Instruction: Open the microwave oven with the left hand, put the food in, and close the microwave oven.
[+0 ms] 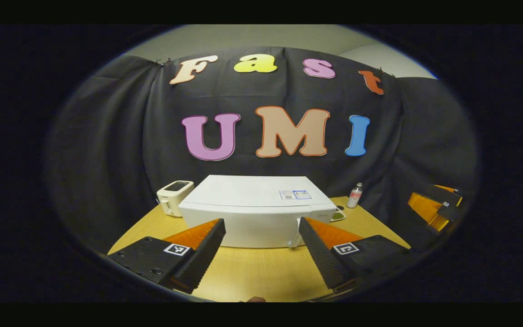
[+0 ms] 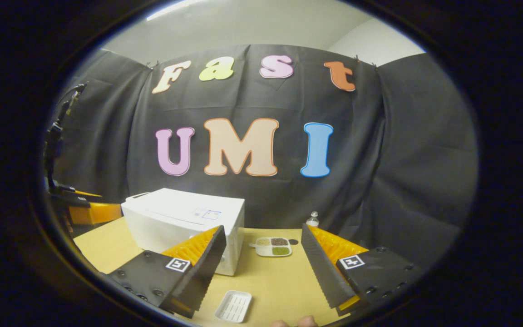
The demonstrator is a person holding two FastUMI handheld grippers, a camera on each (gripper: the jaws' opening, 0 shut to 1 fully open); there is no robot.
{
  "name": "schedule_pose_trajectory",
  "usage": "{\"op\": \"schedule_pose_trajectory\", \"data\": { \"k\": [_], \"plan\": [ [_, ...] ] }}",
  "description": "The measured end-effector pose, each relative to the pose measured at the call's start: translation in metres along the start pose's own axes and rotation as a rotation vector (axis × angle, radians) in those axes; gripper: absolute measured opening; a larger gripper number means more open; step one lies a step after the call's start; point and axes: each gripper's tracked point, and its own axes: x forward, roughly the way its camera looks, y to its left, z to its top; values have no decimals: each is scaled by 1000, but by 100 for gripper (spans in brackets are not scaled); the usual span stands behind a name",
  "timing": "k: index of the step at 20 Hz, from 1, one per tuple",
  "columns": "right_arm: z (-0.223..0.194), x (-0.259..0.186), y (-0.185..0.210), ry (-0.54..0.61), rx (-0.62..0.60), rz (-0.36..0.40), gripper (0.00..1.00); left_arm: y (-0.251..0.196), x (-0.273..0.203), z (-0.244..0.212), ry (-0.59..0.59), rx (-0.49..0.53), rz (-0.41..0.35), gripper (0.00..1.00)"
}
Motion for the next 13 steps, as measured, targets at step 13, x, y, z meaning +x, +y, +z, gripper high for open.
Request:
{"op": "schedule_pose_trajectory", "data": {
  "k": [13],
  "plan": [
    [4,-27,-12,7,29,-13,96,-6,-8,-1,7,-31,-12,98]
  ]
}}
